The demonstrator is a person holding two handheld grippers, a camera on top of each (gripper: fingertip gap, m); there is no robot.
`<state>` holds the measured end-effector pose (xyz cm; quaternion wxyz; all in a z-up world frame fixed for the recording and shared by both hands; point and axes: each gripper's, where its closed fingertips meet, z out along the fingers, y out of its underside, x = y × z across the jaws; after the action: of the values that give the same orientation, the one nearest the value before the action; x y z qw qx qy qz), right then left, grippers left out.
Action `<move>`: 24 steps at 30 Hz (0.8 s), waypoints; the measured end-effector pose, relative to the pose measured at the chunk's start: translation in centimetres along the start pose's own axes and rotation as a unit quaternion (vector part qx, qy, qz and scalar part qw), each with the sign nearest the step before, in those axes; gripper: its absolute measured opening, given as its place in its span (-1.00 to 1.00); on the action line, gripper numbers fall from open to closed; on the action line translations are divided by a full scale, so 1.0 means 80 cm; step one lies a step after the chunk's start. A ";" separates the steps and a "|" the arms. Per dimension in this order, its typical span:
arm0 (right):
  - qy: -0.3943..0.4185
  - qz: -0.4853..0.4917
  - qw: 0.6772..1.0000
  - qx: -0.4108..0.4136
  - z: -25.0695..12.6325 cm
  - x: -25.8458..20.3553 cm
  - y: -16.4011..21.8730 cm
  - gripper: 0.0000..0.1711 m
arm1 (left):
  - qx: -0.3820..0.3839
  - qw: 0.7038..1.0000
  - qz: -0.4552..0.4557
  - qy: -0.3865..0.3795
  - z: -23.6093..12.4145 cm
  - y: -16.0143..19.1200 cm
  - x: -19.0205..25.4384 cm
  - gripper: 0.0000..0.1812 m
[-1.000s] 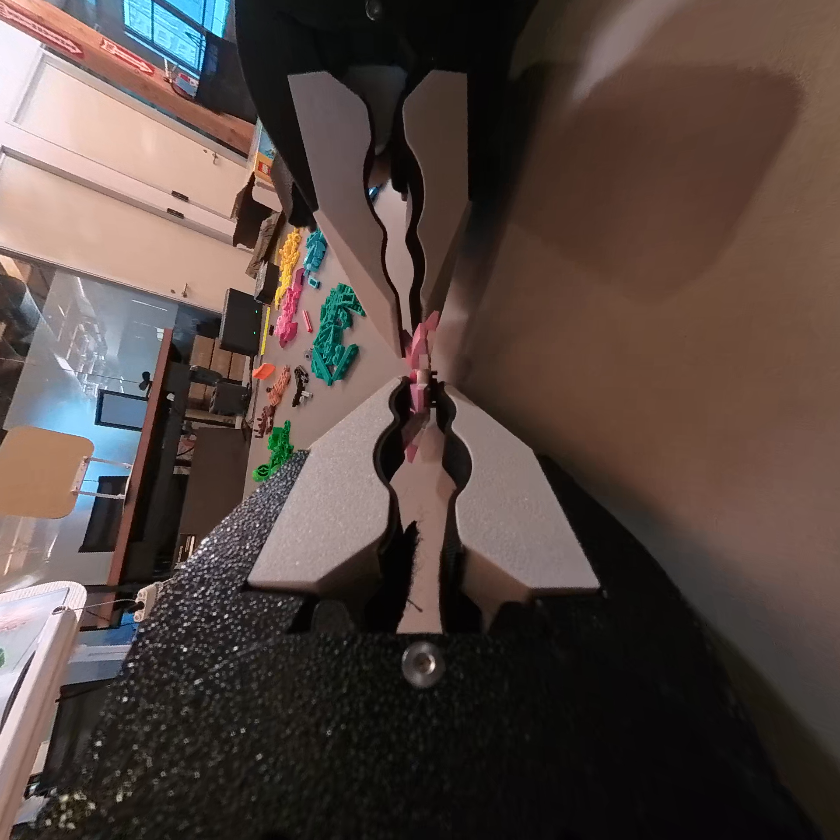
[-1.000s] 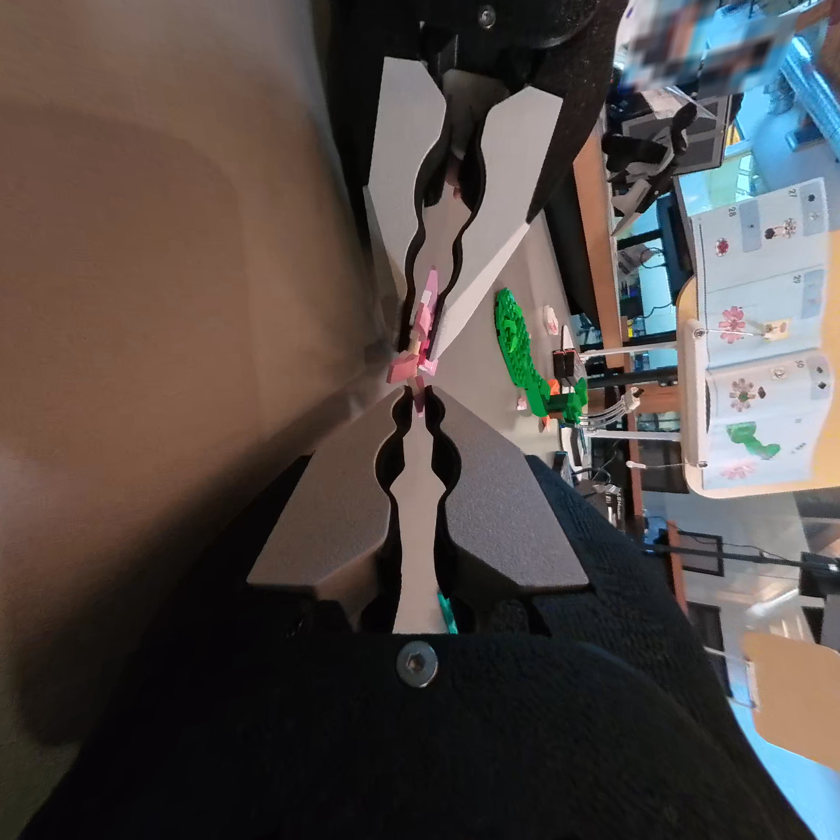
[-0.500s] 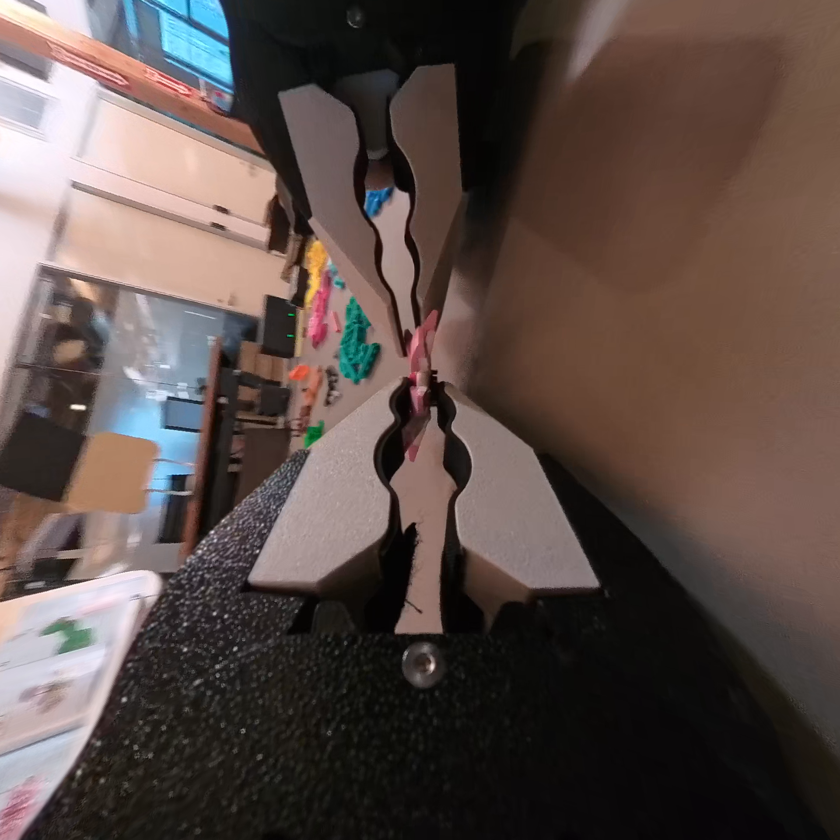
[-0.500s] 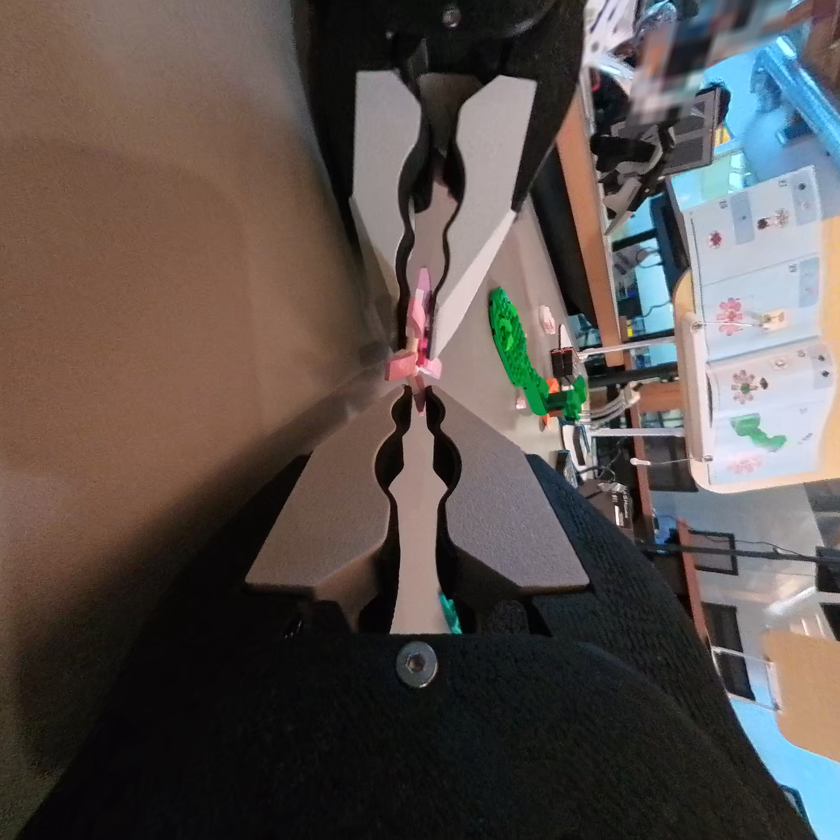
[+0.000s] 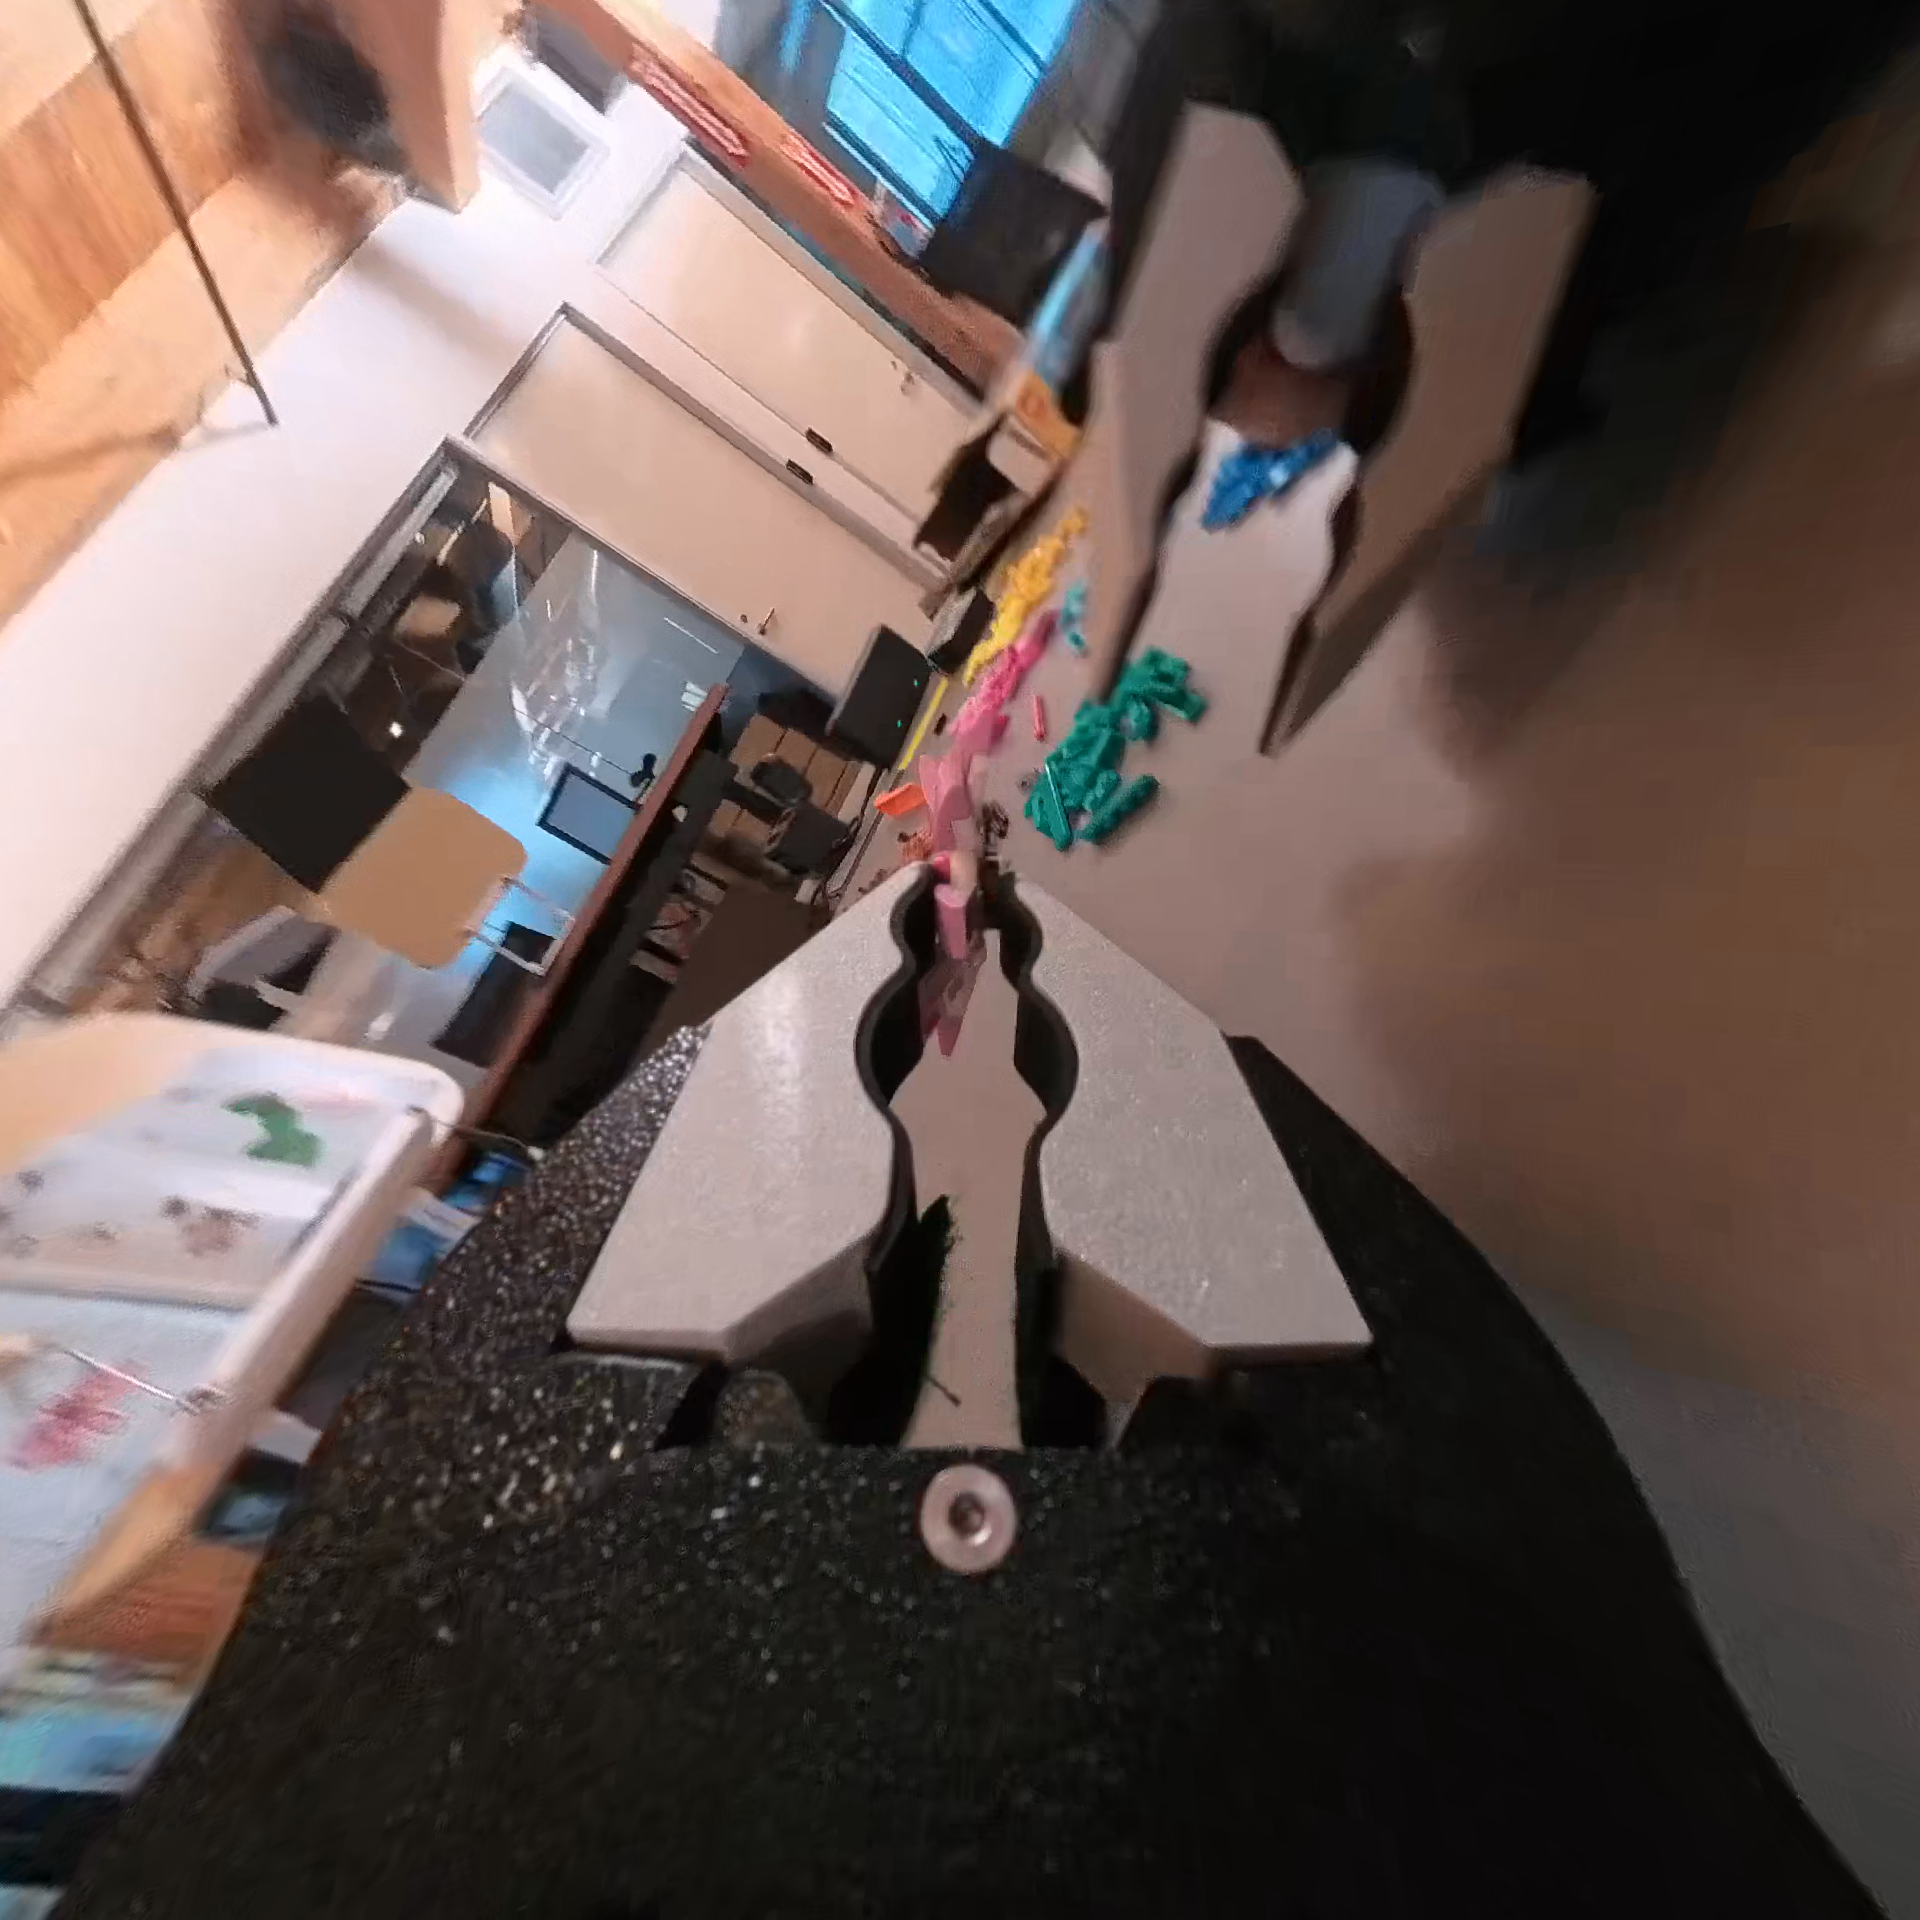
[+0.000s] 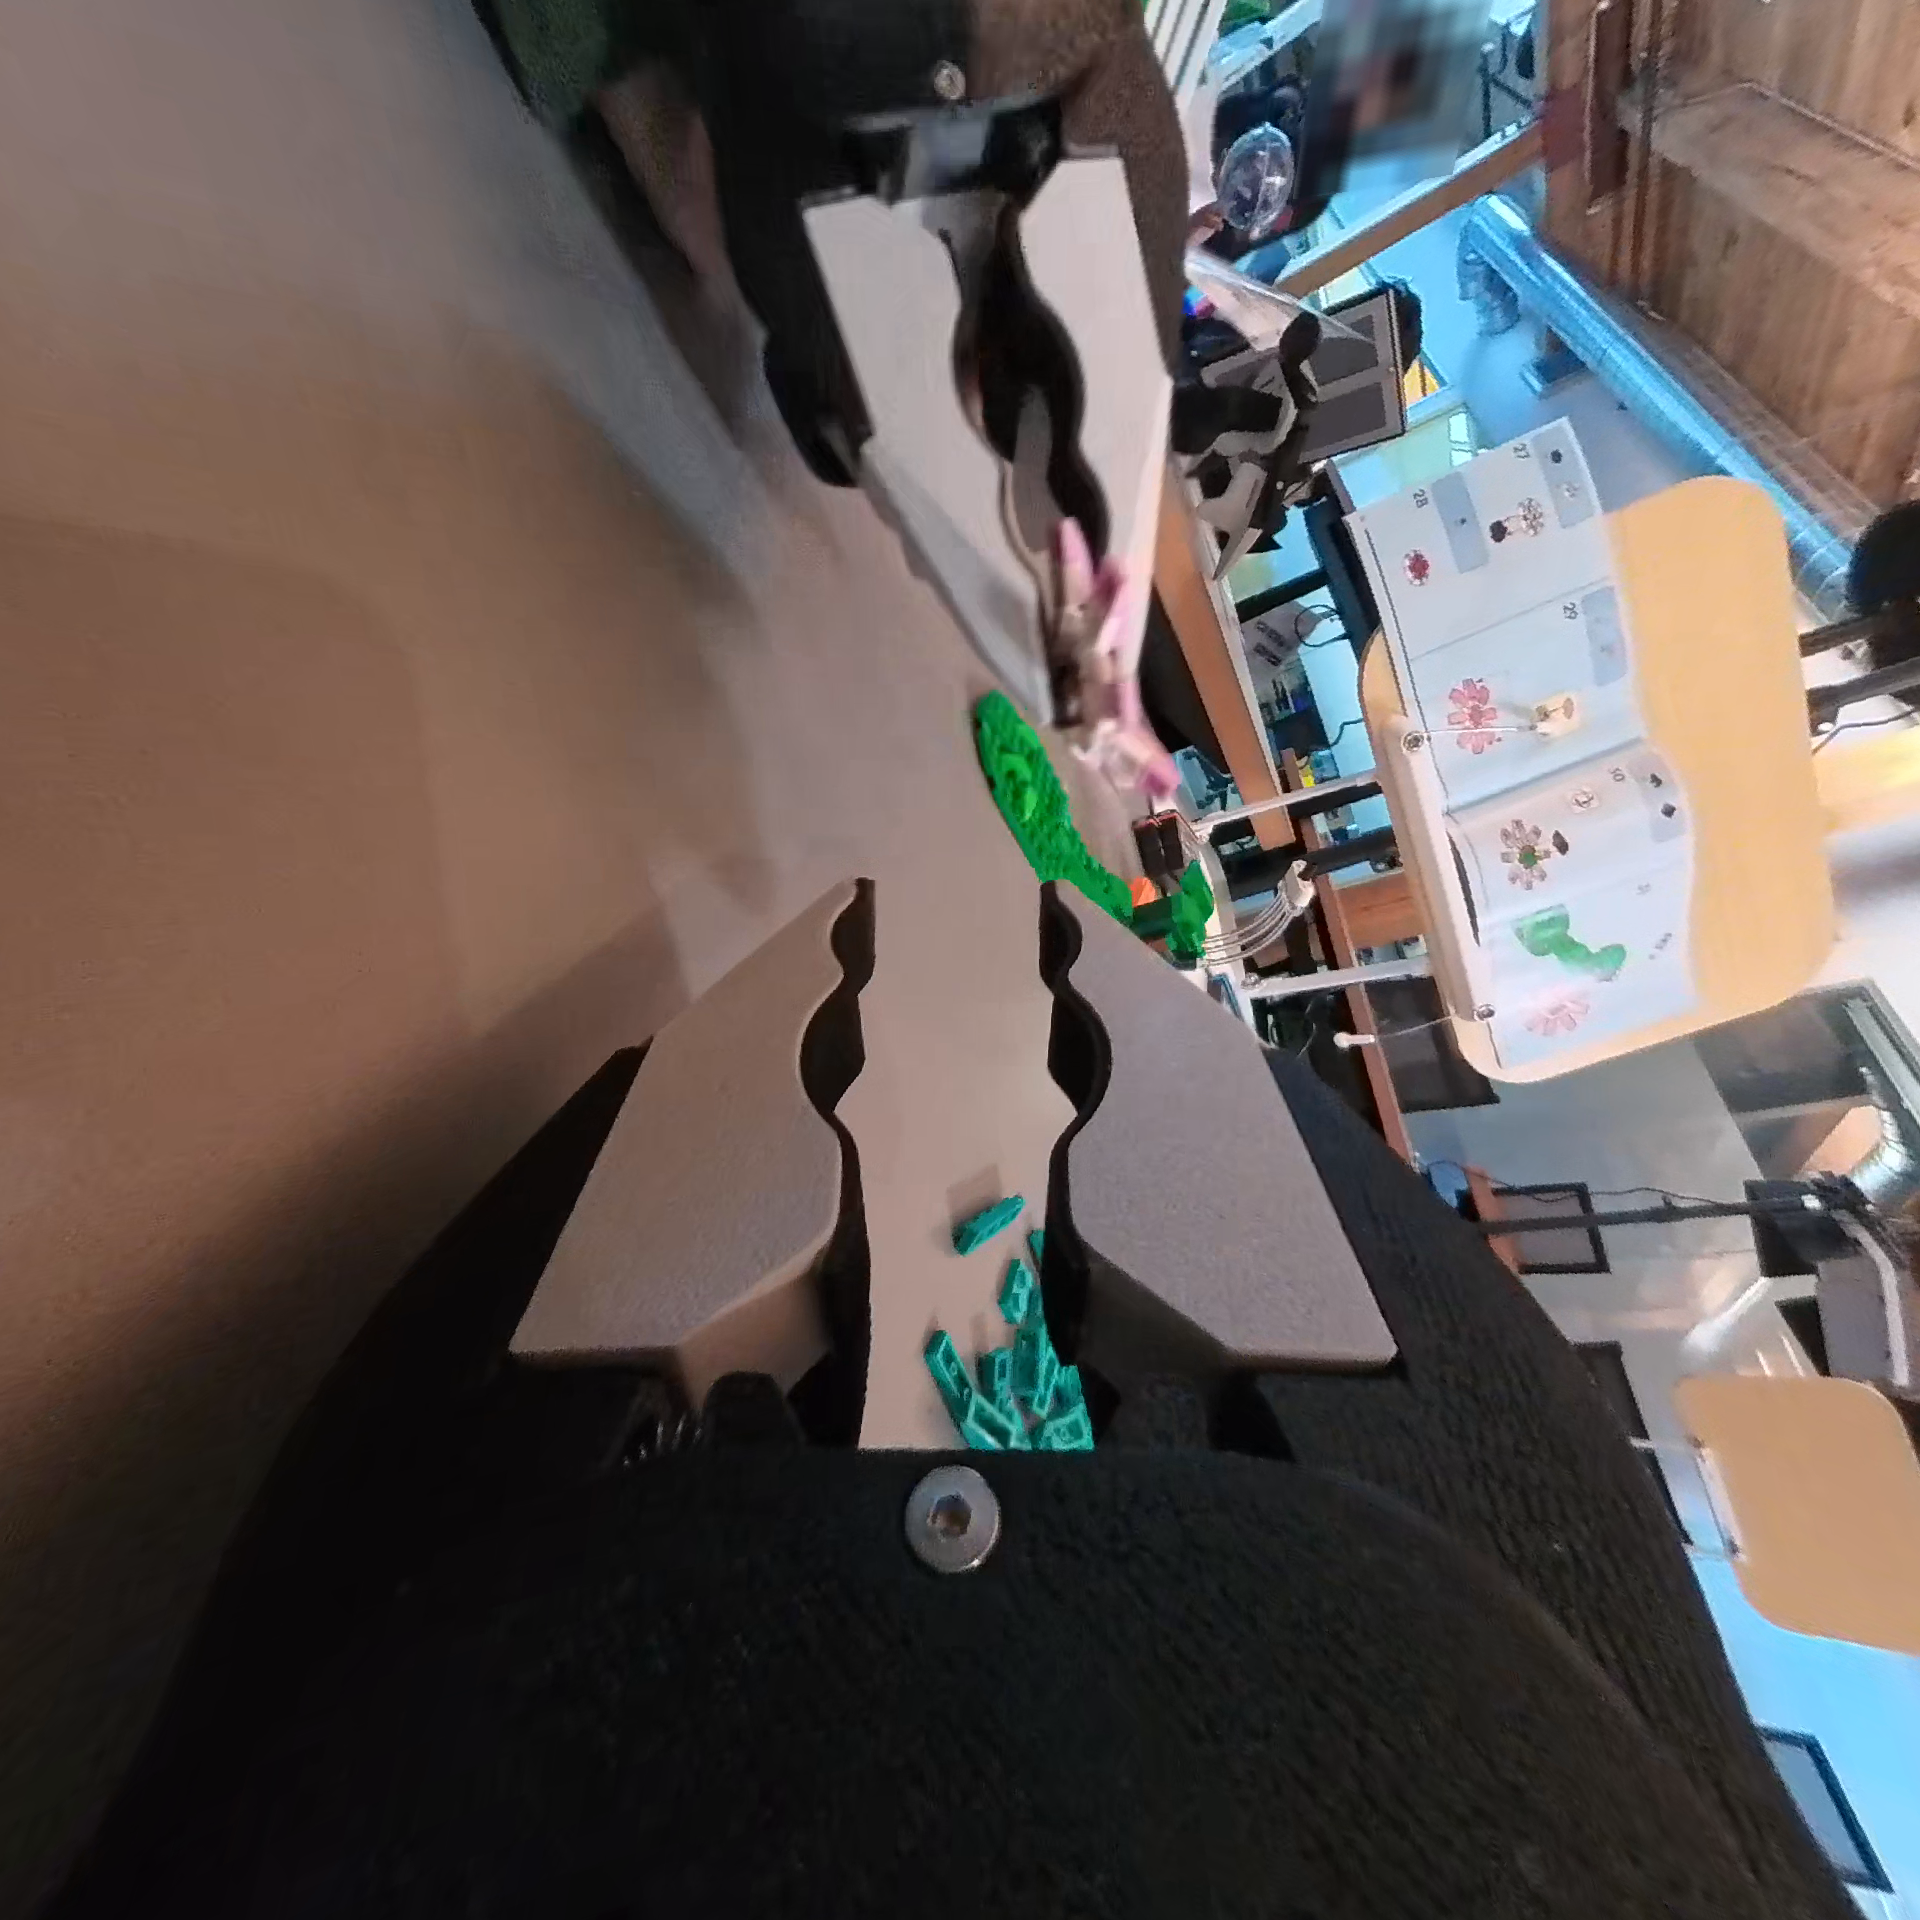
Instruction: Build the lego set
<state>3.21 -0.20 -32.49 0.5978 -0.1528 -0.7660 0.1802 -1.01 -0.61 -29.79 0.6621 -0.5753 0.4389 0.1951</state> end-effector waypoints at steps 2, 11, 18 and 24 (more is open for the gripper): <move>0.003 0.000 1.000 0.003 0.000 0.001 -0.001 -0.65 | 0.019 0.997 -0.069 -0.010 -0.005 0.001 -0.016 -0.91; 0.000 -0.004 1.000 -0.001 0.002 0.000 0.000 -0.68 | 0.053 0.985 -0.162 -0.011 -0.011 0.003 -0.032 -0.91; -0.008 0.014 1.000 -0.001 0.004 -0.001 0.001 -0.67 | 0.082 0.981 -0.177 0.003 -0.015 -0.005 -0.030 -0.91; 0.000 0.196 0.975 0.102 -0.009 0.034 -0.041 -0.64 | 0.178 0.945 -0.254 0.104 -0.028 -0.046 -0.012 -0.91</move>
<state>3.20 -1.84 -28.48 0.5630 -0.2381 -0.6989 0.3715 0.45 -3.45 -26.72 0.7320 -0.5572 0.3726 -0.1217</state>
